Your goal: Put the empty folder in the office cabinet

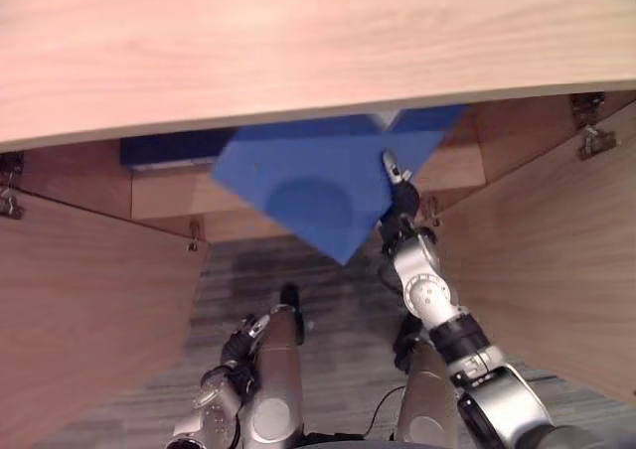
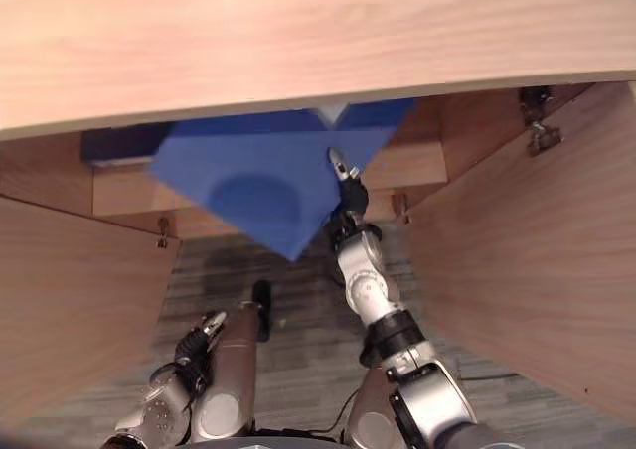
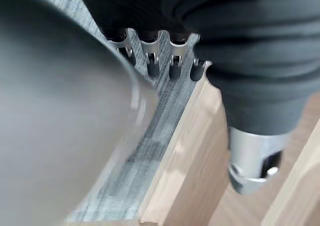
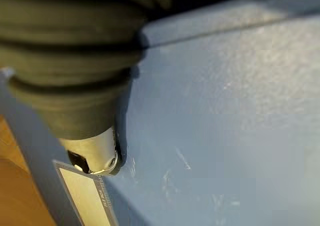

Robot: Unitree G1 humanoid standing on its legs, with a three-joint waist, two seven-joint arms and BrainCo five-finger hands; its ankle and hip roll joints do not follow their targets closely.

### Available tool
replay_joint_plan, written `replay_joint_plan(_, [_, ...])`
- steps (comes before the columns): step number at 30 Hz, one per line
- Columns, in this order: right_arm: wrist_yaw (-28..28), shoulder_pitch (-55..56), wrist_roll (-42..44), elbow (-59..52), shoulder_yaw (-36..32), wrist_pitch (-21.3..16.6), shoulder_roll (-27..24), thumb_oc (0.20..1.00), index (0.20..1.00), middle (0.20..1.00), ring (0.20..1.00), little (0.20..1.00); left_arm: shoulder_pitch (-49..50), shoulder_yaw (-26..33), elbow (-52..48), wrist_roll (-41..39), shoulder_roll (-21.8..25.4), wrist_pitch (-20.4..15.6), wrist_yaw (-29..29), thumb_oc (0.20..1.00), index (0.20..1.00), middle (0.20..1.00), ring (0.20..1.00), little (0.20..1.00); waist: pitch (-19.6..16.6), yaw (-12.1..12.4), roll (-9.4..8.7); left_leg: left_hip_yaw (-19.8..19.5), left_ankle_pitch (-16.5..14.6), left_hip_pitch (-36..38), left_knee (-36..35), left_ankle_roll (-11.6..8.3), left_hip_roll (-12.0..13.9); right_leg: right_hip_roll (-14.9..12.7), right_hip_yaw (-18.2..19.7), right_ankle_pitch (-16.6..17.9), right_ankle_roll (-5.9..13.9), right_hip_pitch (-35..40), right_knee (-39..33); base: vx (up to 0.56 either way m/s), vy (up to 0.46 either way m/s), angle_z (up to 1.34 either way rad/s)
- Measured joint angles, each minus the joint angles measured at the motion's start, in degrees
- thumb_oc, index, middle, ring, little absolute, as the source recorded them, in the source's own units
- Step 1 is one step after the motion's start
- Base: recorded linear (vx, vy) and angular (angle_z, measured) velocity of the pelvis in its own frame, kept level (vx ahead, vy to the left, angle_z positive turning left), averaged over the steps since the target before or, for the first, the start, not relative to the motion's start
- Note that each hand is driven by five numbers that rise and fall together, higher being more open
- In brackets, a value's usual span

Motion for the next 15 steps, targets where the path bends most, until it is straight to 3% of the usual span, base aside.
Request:
replay_joint_plan(9, [-1.7,-1.6,6.4,-3.2,-6.3,-9.7,3.1,0.2,0.2,0.2,0.2,0.2,0.2,-1.5,-9.2,-0.5,2.8,-1.4,0.4,1.0,1.0,1.0,1.0,1.0,-0.1,0.2,0.13,-1.9,-1.2,-6.4,4.9,0.2,-1.5,-2.9,0.1,-4.8,-0.08,-6.8,9.5,0.01,-0.004,0.14])
replay_joint_plan(15, [-6.1,-10.1,10.0,-2.8,-17.4,-18.7,7.9,0.2,0.2,0.2,0.2,0.2,0.4,-4.5,-14.2,-0.8,4.6,-1.7,1.6,1.0,1.0,1.0,1.0,1.0,-2.7,1.4,2.36,-2.8,-2.6,-12.4,9.9,0.49,-1.9,-4.2,1.3,-7.1,-0.33,-12.9,15.6,0.01,0.017,0.06])
